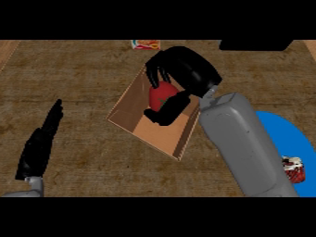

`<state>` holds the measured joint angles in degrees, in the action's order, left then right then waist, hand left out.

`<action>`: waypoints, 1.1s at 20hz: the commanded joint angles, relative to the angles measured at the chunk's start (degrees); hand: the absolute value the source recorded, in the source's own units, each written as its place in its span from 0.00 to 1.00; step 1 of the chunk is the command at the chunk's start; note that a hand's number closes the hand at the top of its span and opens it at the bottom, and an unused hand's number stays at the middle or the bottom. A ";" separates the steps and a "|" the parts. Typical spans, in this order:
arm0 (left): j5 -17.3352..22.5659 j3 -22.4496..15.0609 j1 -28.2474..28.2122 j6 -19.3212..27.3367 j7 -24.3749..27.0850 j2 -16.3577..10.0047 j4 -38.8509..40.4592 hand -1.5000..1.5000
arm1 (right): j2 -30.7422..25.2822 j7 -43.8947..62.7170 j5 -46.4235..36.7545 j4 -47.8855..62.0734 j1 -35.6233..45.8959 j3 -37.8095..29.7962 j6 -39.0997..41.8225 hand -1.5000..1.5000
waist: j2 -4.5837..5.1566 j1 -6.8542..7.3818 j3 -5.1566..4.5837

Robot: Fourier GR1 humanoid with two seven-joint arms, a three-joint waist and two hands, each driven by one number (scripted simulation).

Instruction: Pick the tomato from the plate and place it in the cardboard box

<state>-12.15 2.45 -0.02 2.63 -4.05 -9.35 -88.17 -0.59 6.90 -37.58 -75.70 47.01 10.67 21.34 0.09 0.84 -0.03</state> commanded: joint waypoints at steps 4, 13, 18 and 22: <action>-0.79 0.52 3.86 0.81 -3.14 0.46 1.32 0.50 | 0.57 4.46 4.38 12.82 0.19 9.66 -11.68 0.00 | 0.12 0.39 0.02; 0.50 0.43 1.21 -1.83 -3.12 -0.33 -2.76 0.50 | 0.57 -3.15 18.77 26.55 7.58 11.27 -23.62 0.00 | 0.24 1.28 0.04; -0.32 -0.06 -2.49 -1.28 -0.30 0.30 -1.72 0.50 | 0.57 -6.86 25.55 25.05 6.25 3.47 -31.31 0.00 | 0.26 1.04 0.06; 1.71 2.62 1.95 -2.73 -2.61 -1.68 -0.81 0.50 | 0.58 -9.79 32.22 25.29 6.07 -3.34 -28.82 0.00 | 0.16 -0.20 0.06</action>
<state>-11.54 3.51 0.58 0.76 -6.01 -9.99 -90.09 -0.16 -0.11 -10.71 -49.96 54.38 12.13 -7.34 0.24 1.57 -0.01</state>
